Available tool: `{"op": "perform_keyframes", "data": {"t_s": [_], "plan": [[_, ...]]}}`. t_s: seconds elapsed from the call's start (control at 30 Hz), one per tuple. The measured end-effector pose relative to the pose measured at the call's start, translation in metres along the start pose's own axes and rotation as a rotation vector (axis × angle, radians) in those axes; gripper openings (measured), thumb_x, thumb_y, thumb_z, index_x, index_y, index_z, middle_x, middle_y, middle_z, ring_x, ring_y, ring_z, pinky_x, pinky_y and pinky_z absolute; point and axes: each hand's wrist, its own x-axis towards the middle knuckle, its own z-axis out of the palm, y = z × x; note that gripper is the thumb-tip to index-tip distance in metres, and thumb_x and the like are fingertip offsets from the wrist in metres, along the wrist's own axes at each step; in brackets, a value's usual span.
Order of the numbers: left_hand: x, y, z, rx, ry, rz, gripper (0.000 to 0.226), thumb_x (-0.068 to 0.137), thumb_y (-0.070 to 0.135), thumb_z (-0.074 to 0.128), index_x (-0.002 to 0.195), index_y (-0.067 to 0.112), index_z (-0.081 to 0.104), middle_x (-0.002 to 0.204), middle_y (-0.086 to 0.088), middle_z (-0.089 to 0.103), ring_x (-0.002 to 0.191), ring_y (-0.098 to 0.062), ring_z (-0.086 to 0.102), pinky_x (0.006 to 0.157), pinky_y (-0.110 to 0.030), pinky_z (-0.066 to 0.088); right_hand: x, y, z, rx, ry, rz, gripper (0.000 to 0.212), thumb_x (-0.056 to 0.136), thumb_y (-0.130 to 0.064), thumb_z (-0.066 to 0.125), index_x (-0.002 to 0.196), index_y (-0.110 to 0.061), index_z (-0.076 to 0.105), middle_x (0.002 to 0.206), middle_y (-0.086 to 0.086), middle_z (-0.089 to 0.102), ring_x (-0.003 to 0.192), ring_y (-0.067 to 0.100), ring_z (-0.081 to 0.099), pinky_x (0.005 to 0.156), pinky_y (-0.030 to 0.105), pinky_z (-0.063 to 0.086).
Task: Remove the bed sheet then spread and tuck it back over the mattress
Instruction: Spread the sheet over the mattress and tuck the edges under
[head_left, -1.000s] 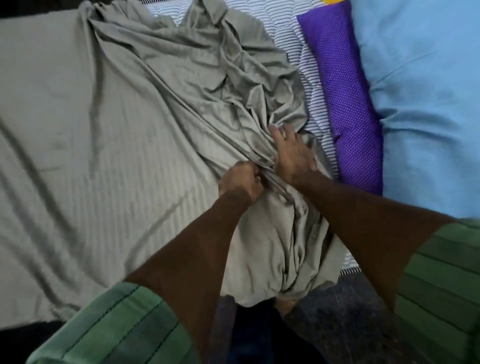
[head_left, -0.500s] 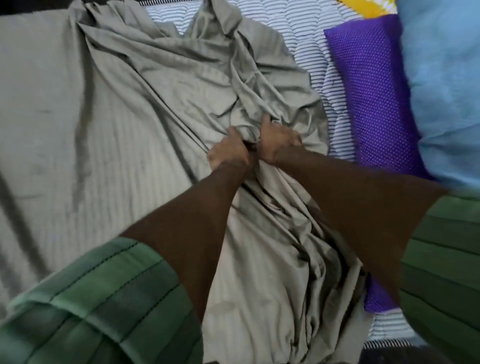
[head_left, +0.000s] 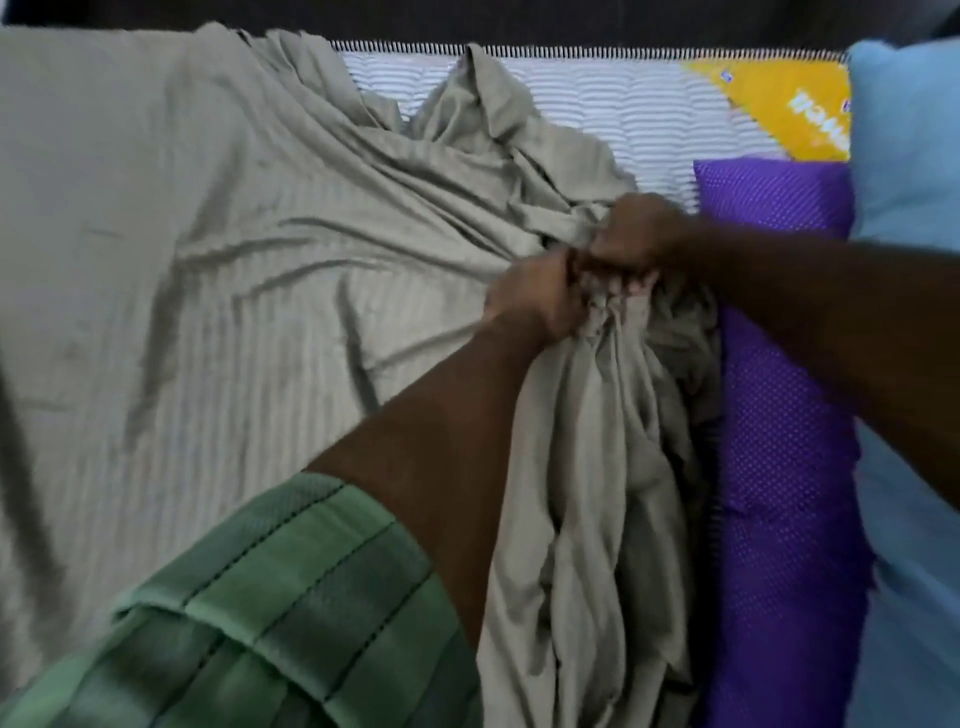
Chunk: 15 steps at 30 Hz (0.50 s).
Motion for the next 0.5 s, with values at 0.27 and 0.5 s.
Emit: {"op": "perform_keyframes", "data": {"t_s": [0.27,0.5], "plan": [[0.054,-0.031,-0.046,0.152,0.223,-0.216,0.040,0.094,0.028,0.055,0.131,0.016,0.043,0.119,-0.013,0.068,0.114,-0.037,0.065,0.087,-0.043,0.049,0.085,-0.067,-0.031,0.253,0.360,-0.027,0.051,0.086,-0.052,0.066,0.116,-0.011,0.062,0.105,0.012,0.074,0.095,0.027,0.073,0.089,0.039,0.057],[0.102,-0.039,-0.057,-0.118,0.105,-0.252,0.083,0.088,0.035,0.067,0.156,0.013,0.025,0.143,-0.021,0.054,0.130,-0.038,0.054,0.103,-0.044,0.046,0.145,-0.075,-0.073,0.355,0.315,0.030,0.029,0.096,-0.022,0.058,0.109,0.002,0.070,0.105,0.017,0.076,0.092,0.027,0.075,0.075,0.033,0.058]]}}
